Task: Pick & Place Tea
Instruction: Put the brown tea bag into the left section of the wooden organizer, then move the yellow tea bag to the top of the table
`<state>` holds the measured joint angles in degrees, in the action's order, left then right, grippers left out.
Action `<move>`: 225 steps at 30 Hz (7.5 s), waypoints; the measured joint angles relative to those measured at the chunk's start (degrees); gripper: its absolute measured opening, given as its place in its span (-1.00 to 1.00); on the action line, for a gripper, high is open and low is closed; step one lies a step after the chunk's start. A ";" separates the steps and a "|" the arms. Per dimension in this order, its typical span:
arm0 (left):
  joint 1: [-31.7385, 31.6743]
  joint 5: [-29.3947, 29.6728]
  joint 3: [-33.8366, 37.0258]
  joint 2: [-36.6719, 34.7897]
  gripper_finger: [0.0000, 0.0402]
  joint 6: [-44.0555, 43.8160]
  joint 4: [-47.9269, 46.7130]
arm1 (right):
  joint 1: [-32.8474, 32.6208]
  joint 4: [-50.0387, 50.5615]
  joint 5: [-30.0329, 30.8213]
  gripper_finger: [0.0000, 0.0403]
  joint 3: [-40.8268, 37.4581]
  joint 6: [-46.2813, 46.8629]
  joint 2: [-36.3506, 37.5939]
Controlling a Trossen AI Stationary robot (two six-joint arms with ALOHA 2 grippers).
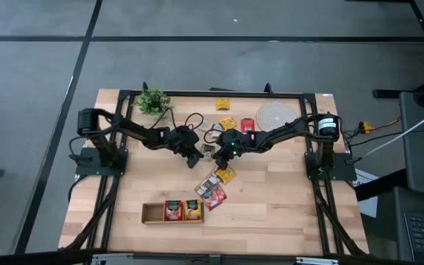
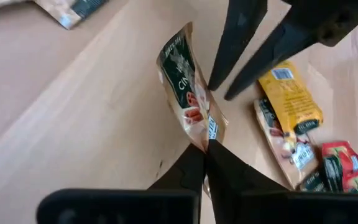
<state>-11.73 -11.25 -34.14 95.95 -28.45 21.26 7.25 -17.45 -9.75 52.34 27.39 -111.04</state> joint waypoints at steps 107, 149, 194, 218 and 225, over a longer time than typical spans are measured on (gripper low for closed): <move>8.30 5.86 6.46 -39.34 -0.99 8.64 -18.38 | -2.04 -17.85 -11.42 -0.87 0.11 3.96 0.07; 77.53 58.13 13.15 -34.90 -0.99 -61.82 -30.33 | -15.00 -17.38 9.16 -0.86 0.07 8.56 0.07; 65.90 61.85 13.13 -49.05 -0.46 -20.75 -28.75 | -9.54 -6.50 -8.53 -0.88 0.01 9.79 0.15; 21.30 34.61 13.09 -44.06 -0.51 -5.88 -24.38 | -14.23 27.12 8.20 -0.99 0.01 21.71 12.48; 15.33 24.03 13.09 -35.04 -0.51 -0.58 -12.57 | -12.21 28.04 8.85 -0.99 0.02 19.09 12.03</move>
<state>3.61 12.78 -21.06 60.92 -29.03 8.69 -4.97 10.59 -0.91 52.36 46.48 -99.02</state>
